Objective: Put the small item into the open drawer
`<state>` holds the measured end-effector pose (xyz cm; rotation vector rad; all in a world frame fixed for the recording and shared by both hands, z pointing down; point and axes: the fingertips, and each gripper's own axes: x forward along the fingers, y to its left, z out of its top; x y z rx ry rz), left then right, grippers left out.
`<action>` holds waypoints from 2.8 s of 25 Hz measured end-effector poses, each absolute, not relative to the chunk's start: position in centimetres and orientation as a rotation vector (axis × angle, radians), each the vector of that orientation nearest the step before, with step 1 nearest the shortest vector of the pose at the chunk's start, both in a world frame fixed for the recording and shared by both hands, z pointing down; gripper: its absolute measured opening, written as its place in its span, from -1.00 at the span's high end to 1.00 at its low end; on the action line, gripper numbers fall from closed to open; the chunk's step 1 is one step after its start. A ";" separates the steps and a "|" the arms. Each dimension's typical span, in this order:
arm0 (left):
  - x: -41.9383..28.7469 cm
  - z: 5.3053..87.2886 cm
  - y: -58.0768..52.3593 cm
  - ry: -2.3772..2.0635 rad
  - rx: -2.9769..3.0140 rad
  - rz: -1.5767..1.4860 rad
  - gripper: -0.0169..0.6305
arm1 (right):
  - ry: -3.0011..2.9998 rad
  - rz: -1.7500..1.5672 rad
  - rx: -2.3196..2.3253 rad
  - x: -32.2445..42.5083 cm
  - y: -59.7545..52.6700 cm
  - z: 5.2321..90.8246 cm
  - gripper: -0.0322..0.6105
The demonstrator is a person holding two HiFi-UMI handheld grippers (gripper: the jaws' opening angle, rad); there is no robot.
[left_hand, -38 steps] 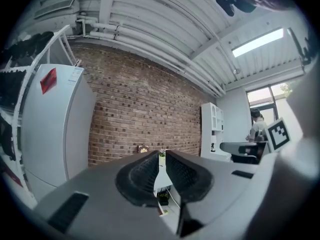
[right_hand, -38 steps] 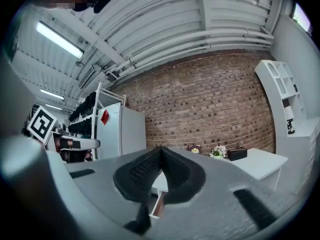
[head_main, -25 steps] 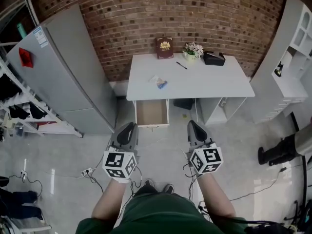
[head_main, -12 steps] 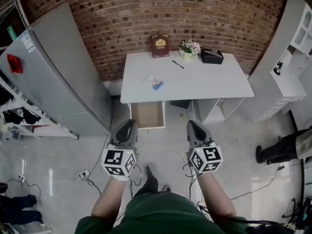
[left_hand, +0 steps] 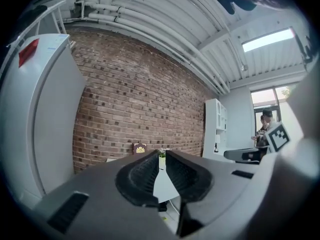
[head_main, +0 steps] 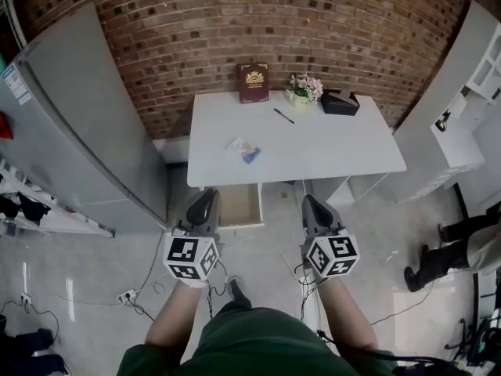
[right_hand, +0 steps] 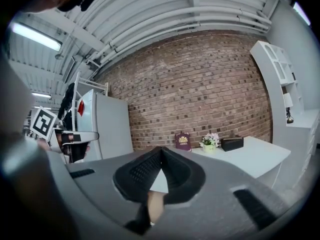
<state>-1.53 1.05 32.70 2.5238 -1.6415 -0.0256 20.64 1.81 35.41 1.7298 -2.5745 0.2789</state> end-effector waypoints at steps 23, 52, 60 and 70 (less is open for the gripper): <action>-6.3 38.1 -10.4 -1.533 2.438 -0.013 0.82 | -2.457 0.568 1.692 15.7 -9.7 41.8 0.89; -1.6 47.6 -19.7 -1.820 2.025 0.337 0.82 | -2.379 1.059 1.070 14.0 -29.2 60.3 0.89; -2.9 49.2 -17.8 -1.866 1.864 0.311 0.82 | -2.233 1.544 1.007 12.2 -30.7 65.5 0.67; -6.1 50.1 -13.6 -1.927 1.722 0.297 0.82 | -2.077 1.634 1.114 11.1 -33.6 71.0 0.47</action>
